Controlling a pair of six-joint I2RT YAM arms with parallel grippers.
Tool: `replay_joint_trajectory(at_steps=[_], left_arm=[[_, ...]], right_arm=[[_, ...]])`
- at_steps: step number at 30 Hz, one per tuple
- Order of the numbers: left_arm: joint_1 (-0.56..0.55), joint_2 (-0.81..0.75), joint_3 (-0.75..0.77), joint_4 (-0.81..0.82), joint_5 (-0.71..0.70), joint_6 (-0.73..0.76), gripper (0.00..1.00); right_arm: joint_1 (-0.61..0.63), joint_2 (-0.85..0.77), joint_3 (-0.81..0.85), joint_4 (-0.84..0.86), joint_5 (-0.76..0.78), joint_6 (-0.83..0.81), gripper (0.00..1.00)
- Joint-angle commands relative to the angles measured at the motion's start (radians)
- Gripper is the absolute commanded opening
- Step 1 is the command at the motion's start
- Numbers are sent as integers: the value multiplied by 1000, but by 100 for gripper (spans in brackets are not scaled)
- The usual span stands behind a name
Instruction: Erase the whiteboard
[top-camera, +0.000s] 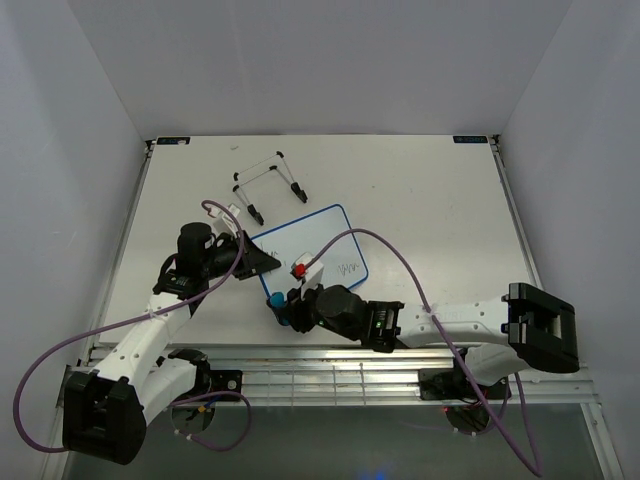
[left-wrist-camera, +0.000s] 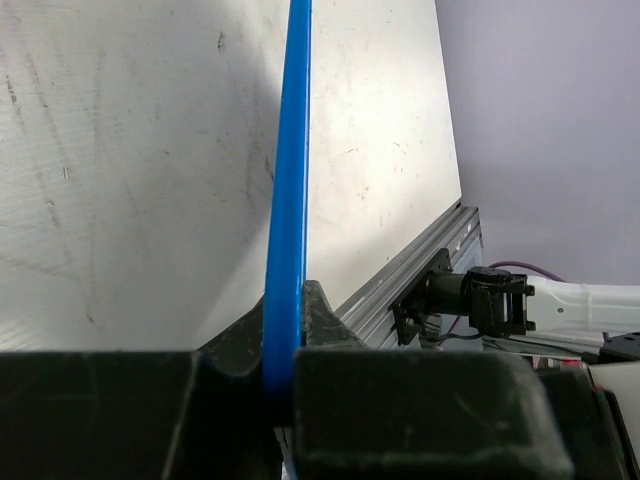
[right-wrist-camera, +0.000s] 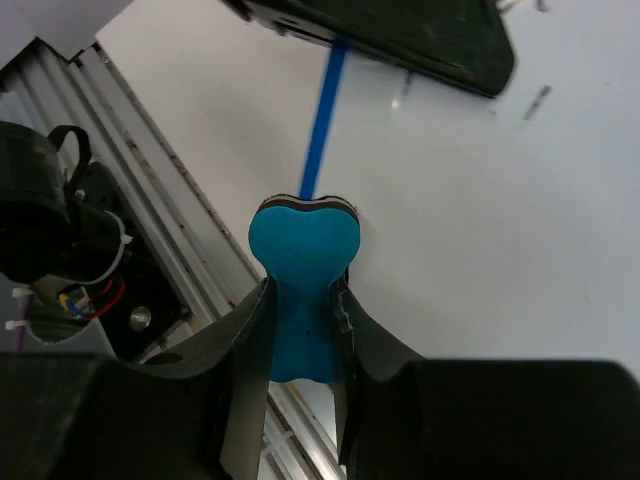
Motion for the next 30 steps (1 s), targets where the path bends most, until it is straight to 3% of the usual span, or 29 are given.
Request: replay_joint_trajectory(at_steps=[1,8,15,18,23,30], left_arm=[[-24,-28,13,44,98,-84,0],[-24,-32,13,47,103,-81,0],[-24,-27,16,44,135,-72,0],[-24,-32,16,41,141,-72,0],[-24,-22,8,41,161,-67,0],[-24,-35,8,26,181,-54,0]], right_arm=[[52,71,60,24,-105,10,20],[6,89,39,-17,-37,6,20],[-228,10,-110,-77,-8,26,20],[-371,-11,-179,-75,-60,30,21],[-595,116,-167,-71,-229,-2,21],[-720,240,-83,-129,-324,-34,21]])
